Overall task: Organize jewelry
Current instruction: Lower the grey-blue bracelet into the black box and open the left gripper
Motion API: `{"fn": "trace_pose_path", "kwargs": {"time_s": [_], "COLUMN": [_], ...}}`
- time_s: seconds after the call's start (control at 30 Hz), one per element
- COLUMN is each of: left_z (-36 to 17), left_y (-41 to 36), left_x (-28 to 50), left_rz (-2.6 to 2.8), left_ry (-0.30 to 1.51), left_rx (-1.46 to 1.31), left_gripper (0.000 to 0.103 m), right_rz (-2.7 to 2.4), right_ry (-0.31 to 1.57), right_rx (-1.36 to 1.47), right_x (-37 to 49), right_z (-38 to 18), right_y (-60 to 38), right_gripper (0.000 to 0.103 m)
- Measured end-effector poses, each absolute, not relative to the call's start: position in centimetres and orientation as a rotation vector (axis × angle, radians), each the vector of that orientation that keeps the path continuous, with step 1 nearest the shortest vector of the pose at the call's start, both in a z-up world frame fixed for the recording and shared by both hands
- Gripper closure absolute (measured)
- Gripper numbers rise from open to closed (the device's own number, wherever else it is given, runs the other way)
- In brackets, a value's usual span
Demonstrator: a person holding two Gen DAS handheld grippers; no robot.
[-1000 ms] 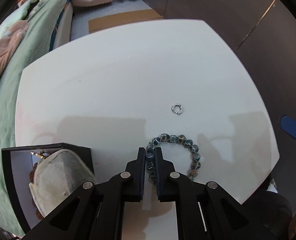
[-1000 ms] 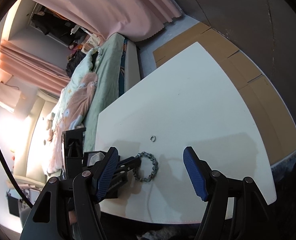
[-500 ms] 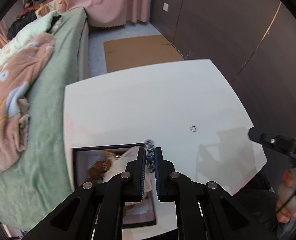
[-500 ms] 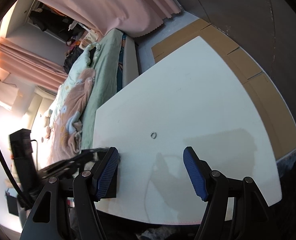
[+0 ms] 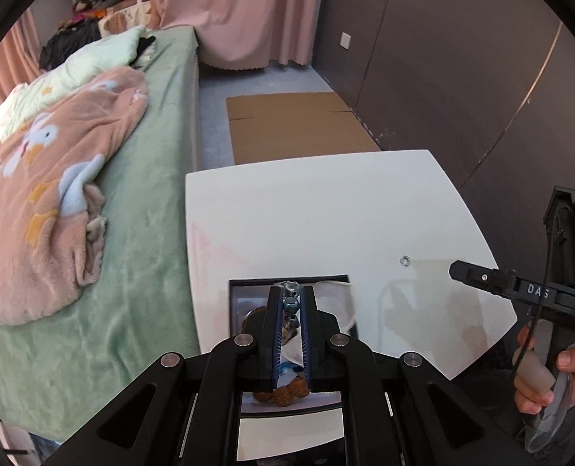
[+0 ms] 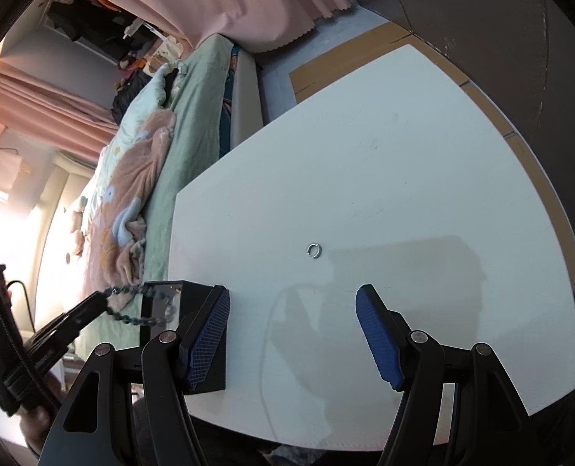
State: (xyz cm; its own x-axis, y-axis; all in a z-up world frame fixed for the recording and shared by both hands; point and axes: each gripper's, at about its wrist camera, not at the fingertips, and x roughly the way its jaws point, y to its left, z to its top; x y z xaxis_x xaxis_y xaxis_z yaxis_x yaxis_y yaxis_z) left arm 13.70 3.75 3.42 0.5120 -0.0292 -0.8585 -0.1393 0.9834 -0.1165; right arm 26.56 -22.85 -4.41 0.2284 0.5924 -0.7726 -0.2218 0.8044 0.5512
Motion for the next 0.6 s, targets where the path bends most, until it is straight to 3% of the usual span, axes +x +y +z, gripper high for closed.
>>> {"fn": "trace_pose_path", "kwargs": {"time_s": [0.6], "left_z": [3.1], "left_y": [4.1], "left_x": [13.4], "left_rz": [-0.135], "left_ry": [1.019], "left_rx": [-0.335], "left_gripper": [0.092], "right_rz": [0.479], "right_ry": [1.268], "right_rx": [0.367], "right_x": [28.3], "right_z": [-6.3], "right_y": [-20.0], "right_gripper": [0.035]}}
